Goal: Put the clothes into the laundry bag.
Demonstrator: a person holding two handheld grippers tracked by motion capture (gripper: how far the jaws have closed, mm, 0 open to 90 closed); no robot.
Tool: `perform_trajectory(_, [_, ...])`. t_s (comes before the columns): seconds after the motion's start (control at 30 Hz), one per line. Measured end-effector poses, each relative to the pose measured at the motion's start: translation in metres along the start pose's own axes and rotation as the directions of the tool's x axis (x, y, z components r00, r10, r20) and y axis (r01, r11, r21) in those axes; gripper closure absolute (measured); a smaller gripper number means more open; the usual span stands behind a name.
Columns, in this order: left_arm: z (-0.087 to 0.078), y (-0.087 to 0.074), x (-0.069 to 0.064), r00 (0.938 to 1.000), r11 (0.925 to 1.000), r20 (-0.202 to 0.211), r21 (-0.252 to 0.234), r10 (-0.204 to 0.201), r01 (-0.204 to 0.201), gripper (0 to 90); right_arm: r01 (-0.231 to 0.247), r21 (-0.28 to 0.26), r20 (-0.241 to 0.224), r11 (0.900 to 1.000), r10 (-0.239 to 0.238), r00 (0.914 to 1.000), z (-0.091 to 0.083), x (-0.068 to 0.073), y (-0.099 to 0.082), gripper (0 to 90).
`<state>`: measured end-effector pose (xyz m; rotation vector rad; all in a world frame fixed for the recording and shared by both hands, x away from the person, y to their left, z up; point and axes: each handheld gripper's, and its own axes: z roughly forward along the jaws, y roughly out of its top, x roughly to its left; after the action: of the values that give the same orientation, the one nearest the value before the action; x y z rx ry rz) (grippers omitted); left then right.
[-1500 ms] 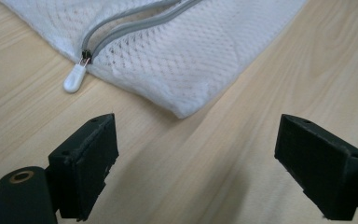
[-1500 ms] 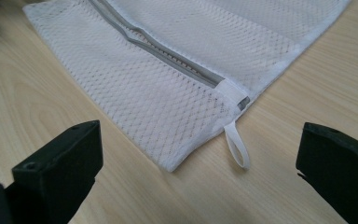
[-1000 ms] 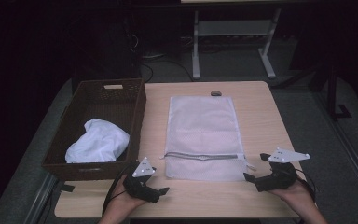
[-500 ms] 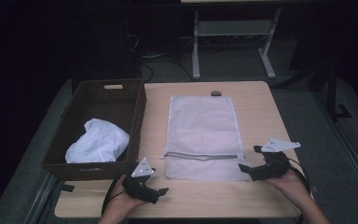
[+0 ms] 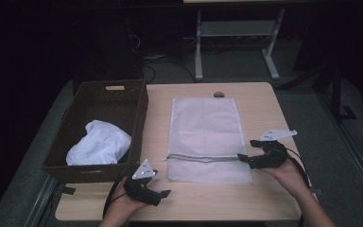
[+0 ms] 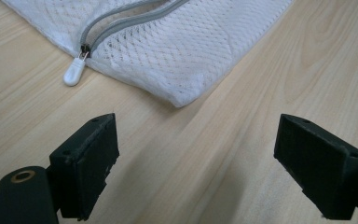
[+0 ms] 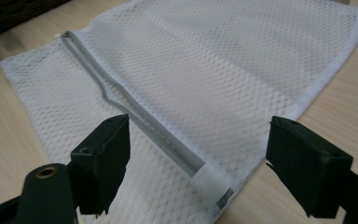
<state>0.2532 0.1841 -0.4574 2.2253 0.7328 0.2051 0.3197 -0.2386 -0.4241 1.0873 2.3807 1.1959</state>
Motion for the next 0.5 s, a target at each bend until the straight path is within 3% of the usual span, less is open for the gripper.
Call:
perform_trajectory(0.2, [0.001, -0.001, 0.001, 1.0, 1.0, 0.002, 0.004, 0.002, -0.002, 13.3, -0.014, 0.008, 0.01, 0.9999, 0.014, 0.9998, 0.008, -0.007, 0.011, 32.2])
perform_trajectory(0.3, [0.001, -0.001, 0.002, 1.0, 1.0, 0.001, -0.001, -0.003, 0.003, 13.3, -0.05, 0.013, 0.001, 0.9987, 0.05, 0.9988, 0.018, -0.015, 0.017, 40.7])
perform_trajectory(0.37, [0.001, -0.001, 0.002, 1.0, 1.0, 0.0, -0.002, -0.003, 0.003, 13.3, -0.042, 0.031, 0.007, 0.9986, 0.042, 0.9991, 0.022, -0.017, 0.018, 41.4])
perform_trajectory(0.43, [0.001, -0.002, 0.002, 1.0, 1.0, 0.001, 0.001, -0.002, 0.002, 13.3, -0.044, 0.058, 0.007, 0.9973, 0.043, 0.999, 0.031, -0.022, 0.024, 48.4])
perform_trajectory(0.47, [0.001, -0.002, 0.002, 1.0, 1.0, 0.001, 0.001, -0.002, 0.002, 13.3, -0.044, 0.058, 0.007, 0.9973, 0.043, 0.999, 0.031, -0.022, 0.024, 48.4])
perform_trajectory(0.5, [0.002, -0.002, 0.002, 1.0, 1.0, 0.001, 0.002, -0.003, 0.003, 13.3, -0.047, 0.036, 0.023, 0.9982, 0.046, 0.9987, 0.035, -0.025, 0.026, 55.5])
